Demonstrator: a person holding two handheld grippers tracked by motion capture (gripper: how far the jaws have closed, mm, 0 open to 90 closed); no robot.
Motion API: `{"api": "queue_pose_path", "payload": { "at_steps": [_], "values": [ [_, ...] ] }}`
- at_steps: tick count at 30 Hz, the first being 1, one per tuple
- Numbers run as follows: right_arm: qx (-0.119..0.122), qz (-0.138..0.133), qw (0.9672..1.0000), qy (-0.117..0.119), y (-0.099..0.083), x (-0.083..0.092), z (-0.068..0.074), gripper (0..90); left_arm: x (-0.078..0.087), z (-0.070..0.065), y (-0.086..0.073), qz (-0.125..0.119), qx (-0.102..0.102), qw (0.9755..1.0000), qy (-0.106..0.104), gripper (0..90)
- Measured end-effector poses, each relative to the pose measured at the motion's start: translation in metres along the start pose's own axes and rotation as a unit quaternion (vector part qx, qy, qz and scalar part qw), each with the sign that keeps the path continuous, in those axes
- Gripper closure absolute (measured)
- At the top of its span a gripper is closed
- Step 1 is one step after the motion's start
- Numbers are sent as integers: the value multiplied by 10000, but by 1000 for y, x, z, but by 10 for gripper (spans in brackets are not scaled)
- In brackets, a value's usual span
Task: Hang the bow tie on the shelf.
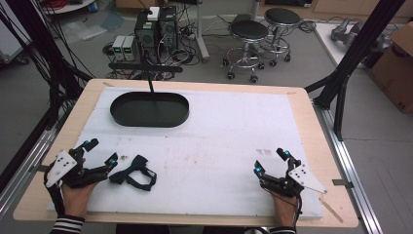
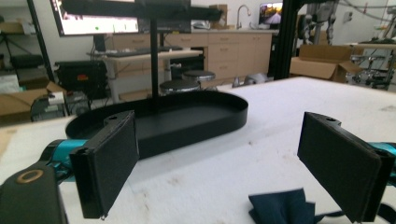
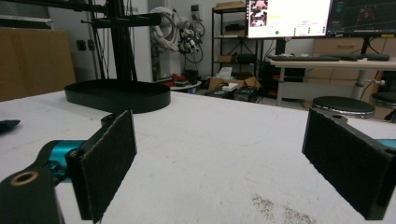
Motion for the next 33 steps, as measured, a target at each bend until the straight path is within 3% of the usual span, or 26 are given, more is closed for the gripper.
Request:
{"api": "queue_pose_path", "payload": {
  "at_steps": [6,12,18,21,27,33],
  "values": [
    [-4,-1,10000,4,0,0,0,90,6,1,7,36,-19,9999,-120,129],
    [-4,-2,10000,3,0,0,0,90,5,-1,9,223,21,9994,-280,128],
    [0,0,10000,-2,0,0,0,90,10,-6,18,388,74,9966,-725,121],
    [24,-12,10000,-1,0,0,0,90,13,-11,21,645,-58,9932,-972,120],
    [29,-14,10000,-10,0,0,0,90,22,-12,26,1051,-248,9866,-1225,116],
    [28,-16,10000,-9,0,0,0,90,30,-14,27,1460,-473,9803,-1241,116]
  ]
}}
Point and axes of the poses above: each handheld gripper's, and its own axes: x roughly backward along the jaws, y roughly out of its top, z roughly to its left, the point moved 7 cm from there along -x, roughly forward along the jaws, and after that the axes turned 13 degrees about z, right-handed, at the moved point
